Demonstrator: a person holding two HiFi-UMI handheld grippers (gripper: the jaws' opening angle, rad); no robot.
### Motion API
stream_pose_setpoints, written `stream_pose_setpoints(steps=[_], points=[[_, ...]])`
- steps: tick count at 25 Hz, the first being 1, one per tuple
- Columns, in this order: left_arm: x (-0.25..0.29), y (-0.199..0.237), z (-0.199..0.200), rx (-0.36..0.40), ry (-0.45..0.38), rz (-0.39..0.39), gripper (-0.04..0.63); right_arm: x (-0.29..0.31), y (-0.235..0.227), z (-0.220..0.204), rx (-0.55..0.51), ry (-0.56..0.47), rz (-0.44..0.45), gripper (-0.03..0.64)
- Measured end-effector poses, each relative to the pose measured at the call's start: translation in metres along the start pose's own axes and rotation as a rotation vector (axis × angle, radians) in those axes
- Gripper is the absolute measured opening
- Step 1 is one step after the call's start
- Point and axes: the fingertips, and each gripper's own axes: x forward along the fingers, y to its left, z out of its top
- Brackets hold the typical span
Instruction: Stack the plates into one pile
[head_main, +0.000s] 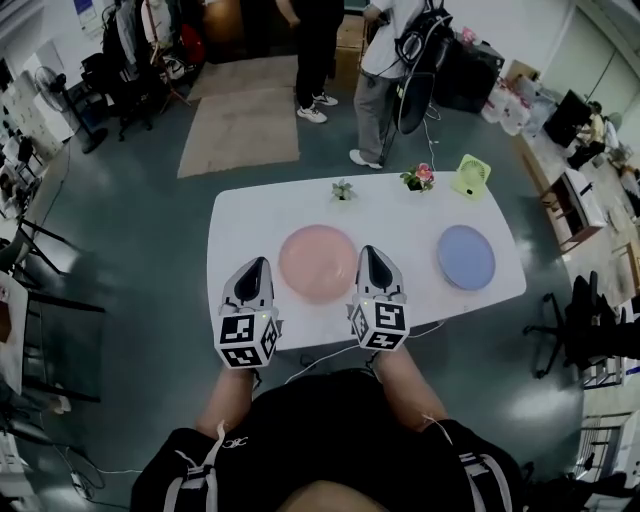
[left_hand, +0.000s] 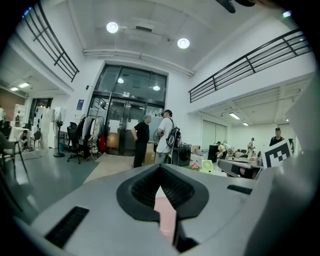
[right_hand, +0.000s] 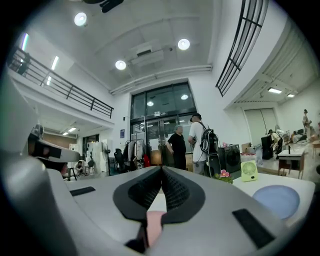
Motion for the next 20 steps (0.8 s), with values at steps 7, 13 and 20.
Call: stream_pose_setpoints(steps=[7, 13, 20], points=[[-0.003, -0.004, 0.015, -0.023, -0.007, -0.005, 0.012, 0.006, 0.003, 0.005, 0.040, 0.027, 0.067, 0.118], [-0.005, -0.003, 0.021, -0.008, 0.000, 0.010, 0.012, 0.022, -0.005, -0.027, 0.065, 0.141, 0.059, 0.138], [-0.004, 0.003, 0.015, 0.012, 0.027, 0.025, 0.012, 0.045, -0.035, -0.120, 0.119, 0.340, -0.034, 0.138]])
